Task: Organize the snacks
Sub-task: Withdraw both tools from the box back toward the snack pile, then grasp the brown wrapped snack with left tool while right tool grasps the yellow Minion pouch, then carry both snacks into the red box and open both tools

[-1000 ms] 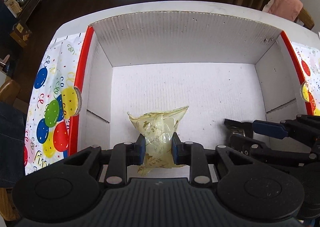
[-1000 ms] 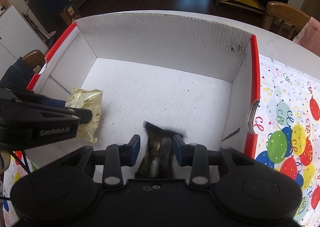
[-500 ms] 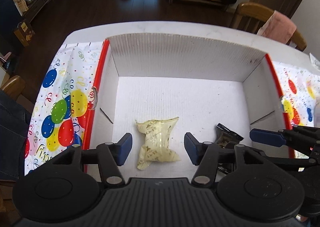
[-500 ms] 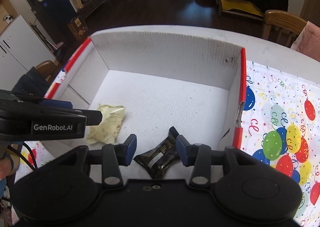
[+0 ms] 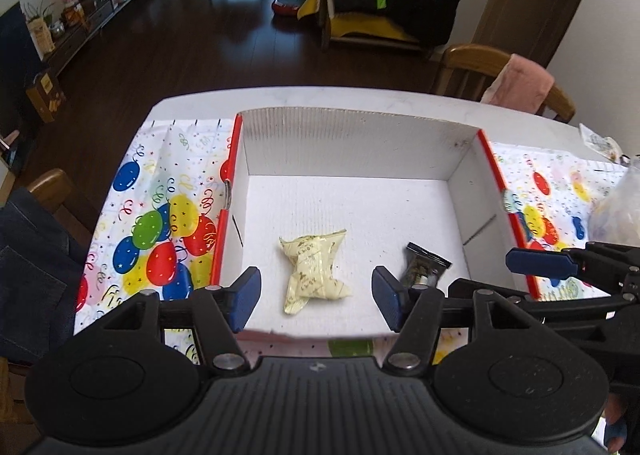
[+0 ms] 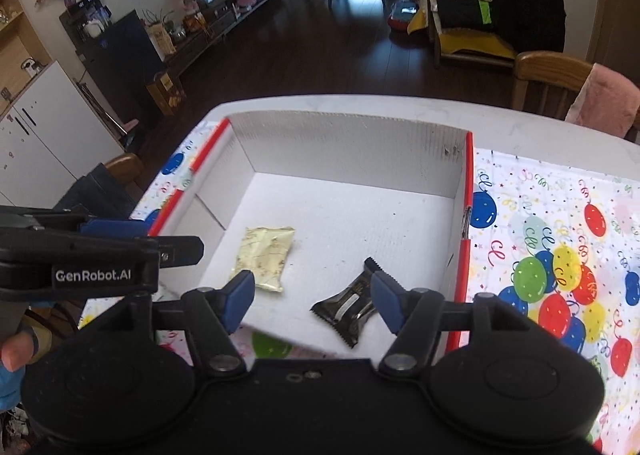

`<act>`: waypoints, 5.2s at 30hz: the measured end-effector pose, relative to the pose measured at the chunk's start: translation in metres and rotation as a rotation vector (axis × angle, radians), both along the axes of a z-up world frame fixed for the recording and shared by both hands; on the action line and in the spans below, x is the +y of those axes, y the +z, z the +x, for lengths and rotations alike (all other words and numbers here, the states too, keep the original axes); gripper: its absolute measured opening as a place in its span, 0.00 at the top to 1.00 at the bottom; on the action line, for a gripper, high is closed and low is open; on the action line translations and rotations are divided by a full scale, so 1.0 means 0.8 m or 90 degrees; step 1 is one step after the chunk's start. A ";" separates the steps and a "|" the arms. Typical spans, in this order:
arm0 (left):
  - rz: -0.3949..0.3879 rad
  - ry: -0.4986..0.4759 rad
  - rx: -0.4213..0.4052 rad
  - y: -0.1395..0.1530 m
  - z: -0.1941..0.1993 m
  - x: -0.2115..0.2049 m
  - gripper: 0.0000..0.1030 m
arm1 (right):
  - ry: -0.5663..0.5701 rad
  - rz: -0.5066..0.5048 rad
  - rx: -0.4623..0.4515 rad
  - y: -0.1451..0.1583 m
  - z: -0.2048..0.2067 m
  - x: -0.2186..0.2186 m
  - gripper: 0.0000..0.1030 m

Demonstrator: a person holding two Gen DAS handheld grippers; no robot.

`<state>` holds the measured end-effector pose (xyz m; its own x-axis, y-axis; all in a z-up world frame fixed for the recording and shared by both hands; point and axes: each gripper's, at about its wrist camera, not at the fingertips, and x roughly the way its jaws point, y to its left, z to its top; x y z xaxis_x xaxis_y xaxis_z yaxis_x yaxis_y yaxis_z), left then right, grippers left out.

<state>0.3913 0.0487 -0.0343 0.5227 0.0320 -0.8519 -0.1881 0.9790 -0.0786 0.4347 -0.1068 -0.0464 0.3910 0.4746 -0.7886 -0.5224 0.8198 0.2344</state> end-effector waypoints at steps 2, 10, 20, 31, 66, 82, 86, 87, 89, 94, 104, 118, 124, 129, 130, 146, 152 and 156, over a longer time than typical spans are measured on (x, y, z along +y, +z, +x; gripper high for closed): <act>-0.005 -0.003 -0.009 0.008 -0.015 0.002 0.41 | -0.006 0.009 -0.005 0.007 -0.012 -0.001 0.32; -0.007 -0.015 -0.059 0.037 -0.075 0.008 0.35 | -0.012 0.039 -0.036 0.032 -0.070 -0.010 0.18; -0.010 -0.029 -0.115 0.052 -0.149 0.018 0.26 | -0.006 0.066 -0.065 0.044 -0.138 -0.020 0.08; -0.003 -0.051 -0.150 0.036 -0.223 0.025 0.19 | -0.018 0.052 -0.071 0.021 -0.203 -0.028 0.02; -0.059 -0.025 0.035 -0.142 -0.214 0.091 0.19 | -0.096 -0.082 0.055 -0.142 -0.212 -0.043 0.23; -0.110 0.003 0.081 -0.167 -0.192 0.099 0.49 | -0.098 -0.091 0.064 -0.151 -0.204 -0.043 0.43; -0.110 0.002 0.080 -0.168 -0.194 0.097 0.59 | -0.100 -0.090 0.061 -0.149 -0.207 -0.044 0.43; -0.110 0.004 0.079 -0.167 -0.195 0.096 0.63 | -0.099 -0.088 0.060 -0.148 -0.207 -0.044 0.43; -0.111 0.007 0.074 -0.166 -0.196 0.098 0.66 | -0.101 -0.084 0.060 -0.147 -0.208 -0.046 0.43; -0.114 0.013 0.064 -0.164 -0.201 0.101 0.71 | -0.110 -0.069 0.060 -0.142 -0.210 -0.053 0.43; -0.131 0.043 0.043 -0.157 -0.221 0.111 0.73 | -0.133 -0.024 0.068 -0.126 -0.222 -0.075 0.43; -0.149 0.046 0.001 -0.124 -0.261 0.112 0.73 | -0.140 0.018 0.054 -0.097 -0.241 -0.094 0.50; -0.147 0.030 -0.026 -0.093 -0.269 0.098 0.73 | -0.124 0.026 0.021 -0.068 -0.242 -0.094 0.50; -0.140 0.001 -0.055 -0.063 -0.266 0.079 0.73 | -0.109 0.035 -0.013 -0.041 -0.233 -0.090 0.50; -0.139 -0.003 -0.060 -0.057 -0.264 0.076 0.73 | -0.106 0.037 -0.021 -0.036 -0.231 -0.089 0.50; -0.089 -0.047 -0.122 0.013 -0.182 0.042 0.73 | -0.071 0.030 -0.110 0.020 -0.146 -0.066 0.50; -0.067 -0.040 -0.117 0.019 -0.135 0.043 0.73 | -0.063 0.026 -0.110 0.024 -0.101 -0.058 0.50; -0.047 -0.039 -0.108 0.019 -0.100 0.040 0.73 | -0.054 0.015 -0.104 0.021 -0.068 -0.049 0.50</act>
